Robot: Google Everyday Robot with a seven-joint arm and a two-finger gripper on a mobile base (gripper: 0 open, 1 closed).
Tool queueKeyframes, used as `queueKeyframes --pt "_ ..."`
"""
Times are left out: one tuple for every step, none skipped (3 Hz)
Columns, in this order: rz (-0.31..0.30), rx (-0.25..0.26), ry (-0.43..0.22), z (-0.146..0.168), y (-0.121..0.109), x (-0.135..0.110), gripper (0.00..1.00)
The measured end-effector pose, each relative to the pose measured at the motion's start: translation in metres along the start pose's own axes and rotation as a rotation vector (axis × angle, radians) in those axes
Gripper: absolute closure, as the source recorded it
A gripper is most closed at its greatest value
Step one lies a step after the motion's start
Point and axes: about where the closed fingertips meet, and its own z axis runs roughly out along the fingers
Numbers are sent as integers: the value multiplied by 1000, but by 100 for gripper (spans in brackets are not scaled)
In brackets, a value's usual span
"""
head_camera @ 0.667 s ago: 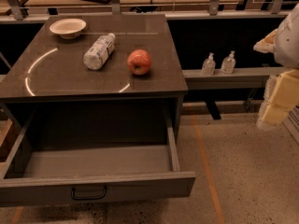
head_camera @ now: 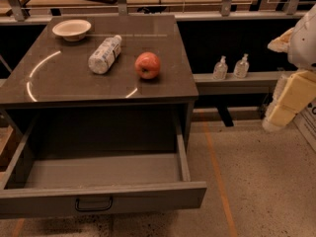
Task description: Place apple into top drawer
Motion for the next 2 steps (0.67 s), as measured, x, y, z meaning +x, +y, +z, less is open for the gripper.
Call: queueKeyframes --pt "150 100 -157 14 -20 -8 0" --pt "243 159 -306 34 -51 -34 0"
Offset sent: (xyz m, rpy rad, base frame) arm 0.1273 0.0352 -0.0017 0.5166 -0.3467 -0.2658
